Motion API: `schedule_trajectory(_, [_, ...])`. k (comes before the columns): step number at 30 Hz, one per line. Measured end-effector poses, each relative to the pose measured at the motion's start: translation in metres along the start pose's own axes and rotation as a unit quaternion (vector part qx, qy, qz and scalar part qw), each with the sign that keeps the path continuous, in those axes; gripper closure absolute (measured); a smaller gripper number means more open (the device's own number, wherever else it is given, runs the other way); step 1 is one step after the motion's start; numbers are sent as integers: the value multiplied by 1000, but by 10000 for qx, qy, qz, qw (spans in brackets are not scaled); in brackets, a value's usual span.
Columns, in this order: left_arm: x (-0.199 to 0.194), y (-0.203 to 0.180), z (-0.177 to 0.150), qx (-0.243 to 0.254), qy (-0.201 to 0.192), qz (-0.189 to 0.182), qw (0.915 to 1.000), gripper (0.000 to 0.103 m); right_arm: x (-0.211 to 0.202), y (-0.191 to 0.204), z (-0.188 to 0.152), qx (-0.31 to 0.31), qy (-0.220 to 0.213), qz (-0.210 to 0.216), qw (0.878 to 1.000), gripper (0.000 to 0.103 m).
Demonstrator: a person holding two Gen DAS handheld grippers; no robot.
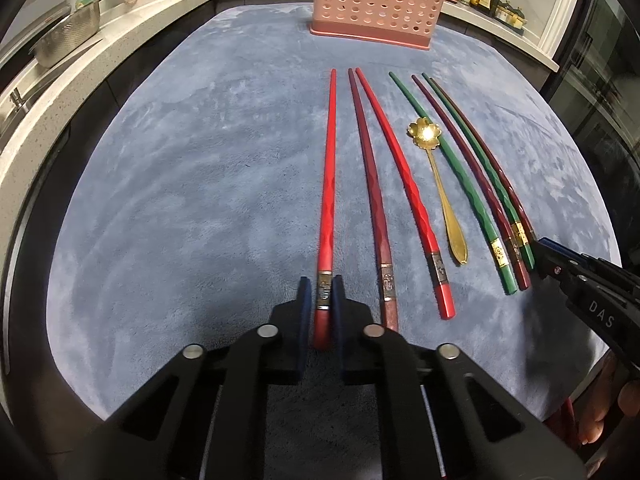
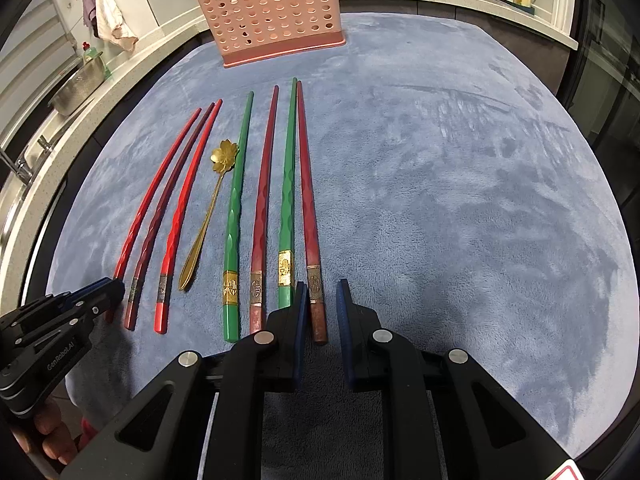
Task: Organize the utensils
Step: 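Grasp a red chopstick with the left tool while the right tool grasps a dark red chopstick, then lower the red chopstick into the pink holder with the left tool while the right tool inserts its own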
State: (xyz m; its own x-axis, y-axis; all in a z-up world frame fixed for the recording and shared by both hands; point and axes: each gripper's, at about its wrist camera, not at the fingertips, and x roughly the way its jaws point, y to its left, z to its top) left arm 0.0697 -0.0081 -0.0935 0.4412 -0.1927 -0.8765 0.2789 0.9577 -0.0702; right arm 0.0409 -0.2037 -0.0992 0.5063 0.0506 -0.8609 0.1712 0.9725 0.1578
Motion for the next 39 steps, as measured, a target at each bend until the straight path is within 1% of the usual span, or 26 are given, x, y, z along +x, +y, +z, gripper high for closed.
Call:
schedule_trajectory(3, [0, 0, 0, 1, -8, -9, 10000, 96, 0, -1, 0, -10, -5, 9, 10000, 89])
schedule_trajectory(7, [-2, 2, 0, -38, -47, -29, 10000, 96, -1, -2, -1, 5, -3, 14, 10000, 94])
schedule_trajectory(15, [-14, 3, 7, -82, -148, -43, 9998, 96, -11, 0, 1, -25, -65, 102, 9999, 95])
schedule_trajectory(20, [-26, 5, 15, -159, -232, -82, 9996, 96, -27, 1, 8, -45, -258, 112, 9996, 95])
schedule_trajectory(24, [-39, 9, 25, -268, -330, -212, 9989, 96, -44, 0, 18, 6, -462, 130, 9989, 95])
schedule_trajectory(26, [-44, 11, 30, -286, -381, -206, 9987, 96, -53, -2, 24, 57, -572, 139, 9982, 95])
schedule_trajectory(32, [-68, 16, 48, -377, -621, -222, 9971, 96, -84, -8, 47, 116, -916, 145, 9956, 95])
schedule_trajectory(39, [-98, 21, 77, -441, -1018, -198, 9936, 96, -114, -11, 78, 135, -1326, 177, 9909, 96])
